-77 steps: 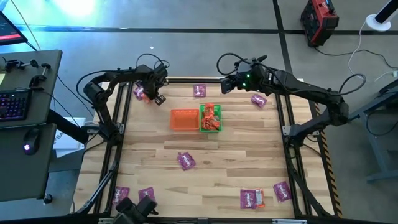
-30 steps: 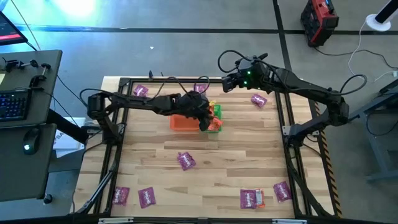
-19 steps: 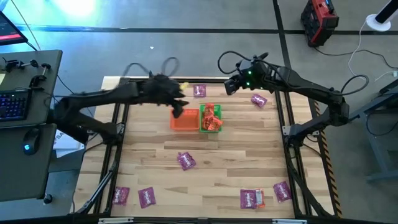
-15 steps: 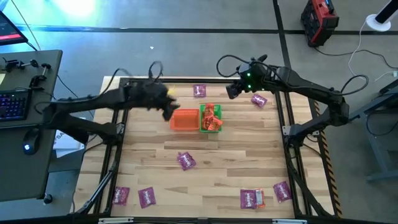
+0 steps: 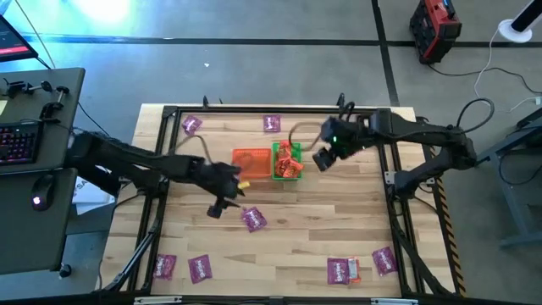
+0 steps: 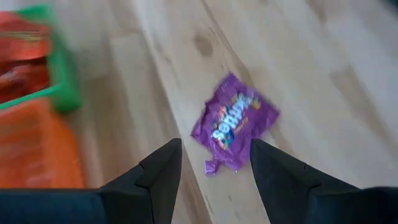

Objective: Sort candy by brand, put in halloween buckets
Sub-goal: Put the violet candy into the orange bin

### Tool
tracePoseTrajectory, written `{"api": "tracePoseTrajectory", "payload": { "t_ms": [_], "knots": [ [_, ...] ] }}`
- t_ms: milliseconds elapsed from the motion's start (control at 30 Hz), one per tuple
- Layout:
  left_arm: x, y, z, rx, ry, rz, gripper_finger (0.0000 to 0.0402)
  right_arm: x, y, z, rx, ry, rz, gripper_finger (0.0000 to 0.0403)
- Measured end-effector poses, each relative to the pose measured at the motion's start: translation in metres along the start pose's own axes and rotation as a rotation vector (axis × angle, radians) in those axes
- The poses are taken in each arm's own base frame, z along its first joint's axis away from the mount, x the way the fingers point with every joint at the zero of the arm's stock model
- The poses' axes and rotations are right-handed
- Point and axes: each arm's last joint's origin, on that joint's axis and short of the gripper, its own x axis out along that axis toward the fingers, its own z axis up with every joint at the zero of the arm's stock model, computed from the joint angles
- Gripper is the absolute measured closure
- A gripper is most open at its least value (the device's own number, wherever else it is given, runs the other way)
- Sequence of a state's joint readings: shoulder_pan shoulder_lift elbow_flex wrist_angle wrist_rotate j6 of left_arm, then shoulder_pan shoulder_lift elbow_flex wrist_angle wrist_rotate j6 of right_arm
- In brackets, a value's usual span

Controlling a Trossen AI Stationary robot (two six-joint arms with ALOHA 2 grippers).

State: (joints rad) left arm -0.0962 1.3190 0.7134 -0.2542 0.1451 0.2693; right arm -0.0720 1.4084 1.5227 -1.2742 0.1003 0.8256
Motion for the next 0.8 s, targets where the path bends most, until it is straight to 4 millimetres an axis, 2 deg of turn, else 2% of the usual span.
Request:
{"api": "tracePoseTrajectory", "payload": {
  "t_ms": [200, 333, 533, 633, 800],
  "knots": [
    [0.052, 0.005, 0.015, 0.1, 0.065, -0.126, 0.022, -0.006, 0.02, -0.037, 0.015, 0.024, -0.049, 0.0187],
    [0.075, 0.011, 0.025, 0.079, 0.097, -0.155, 0.022, -0.01, 0.032, -0.053, 0.007, -0.034, -0.053, 0.0187],
    [0.088, 0.014, 0.027, 0.08, 0.138, -0.175, 0.022, -0.014, 0.039, -0.068, -0.065, -0.074, -0.052, 0.0187],
    [0.093, 0.013, 0.023, 0.115, 0.159, -0.189, 0.022, -0.015, 0.042, -0.073, -0.107, -0.082, -0.048, 0.0187],
    [0.098, 0.018, 0.016, 0.075, 0.201, -0.19, 0.022, -0.017, 0.046, -0.08, -0.131, -0.082, -0.029, 0.0187]
  ]
}}
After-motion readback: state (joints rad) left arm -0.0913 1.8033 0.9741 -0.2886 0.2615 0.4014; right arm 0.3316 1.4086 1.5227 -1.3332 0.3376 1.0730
